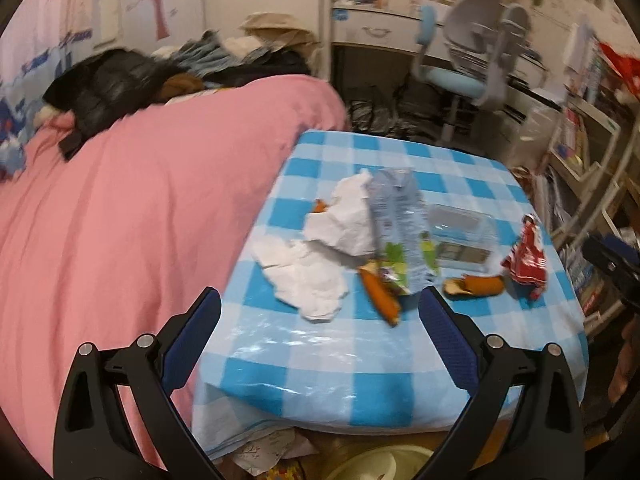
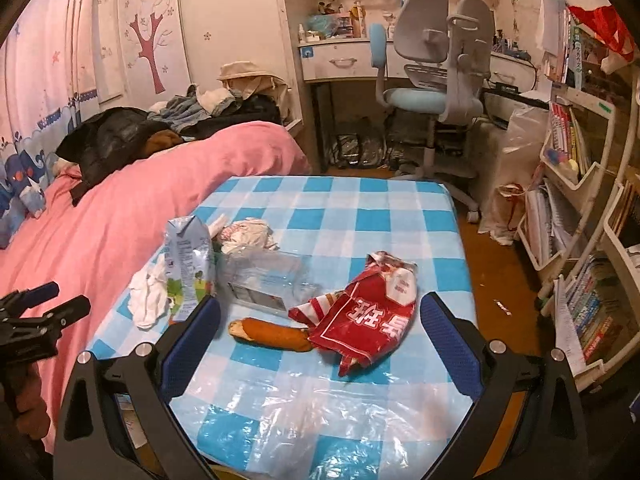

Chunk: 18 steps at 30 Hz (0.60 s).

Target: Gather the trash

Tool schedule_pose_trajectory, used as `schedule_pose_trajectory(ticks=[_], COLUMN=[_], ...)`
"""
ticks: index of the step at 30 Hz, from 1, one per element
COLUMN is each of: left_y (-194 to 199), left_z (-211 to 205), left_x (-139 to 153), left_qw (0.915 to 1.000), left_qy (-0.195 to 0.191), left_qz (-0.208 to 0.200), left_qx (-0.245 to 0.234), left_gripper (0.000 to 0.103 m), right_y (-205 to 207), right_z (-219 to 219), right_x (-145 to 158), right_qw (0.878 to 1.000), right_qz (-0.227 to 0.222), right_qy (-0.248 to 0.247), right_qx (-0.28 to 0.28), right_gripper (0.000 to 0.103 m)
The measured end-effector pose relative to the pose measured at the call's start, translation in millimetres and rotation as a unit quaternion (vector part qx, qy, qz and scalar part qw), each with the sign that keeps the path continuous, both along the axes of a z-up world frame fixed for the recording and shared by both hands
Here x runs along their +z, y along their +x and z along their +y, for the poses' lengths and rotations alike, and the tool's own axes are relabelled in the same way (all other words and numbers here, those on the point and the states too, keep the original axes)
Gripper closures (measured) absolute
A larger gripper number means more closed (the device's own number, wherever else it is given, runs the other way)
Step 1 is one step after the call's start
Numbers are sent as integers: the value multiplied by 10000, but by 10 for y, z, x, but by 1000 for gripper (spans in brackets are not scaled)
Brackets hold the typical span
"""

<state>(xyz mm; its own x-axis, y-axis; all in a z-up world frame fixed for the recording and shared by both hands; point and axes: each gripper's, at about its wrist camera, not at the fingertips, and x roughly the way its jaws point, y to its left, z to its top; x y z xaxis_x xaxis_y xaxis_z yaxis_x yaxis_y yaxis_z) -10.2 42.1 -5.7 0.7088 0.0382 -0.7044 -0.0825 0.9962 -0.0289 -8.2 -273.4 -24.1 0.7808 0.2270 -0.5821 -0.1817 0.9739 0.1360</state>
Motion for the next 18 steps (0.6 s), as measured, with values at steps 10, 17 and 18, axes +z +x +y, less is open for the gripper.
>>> schedule_pose_trajectory(ticks=[10, 17, 18], left_y=[91, 111, 114], left_z=[301, 291, 305], left_x=[-62, -108, -122], left_qw=[9992, 9989, 9986], left_qy=[-234, -53, -11], left_qz=[127, 215, 247], left_qx=[309, 407, 468], left_gripper=[8, 8, 8], right_y=[-79, -102, -97], right_z=[365, 614, 638], right_x=[-36, -123, -136], right_qw=[9974, 9932, 9928], right_qz=[51, 145, 165], right_qy=[-167, -530, -547], right_qx=[704, 1030, 1055], right_gripper=[7, 7, 7])
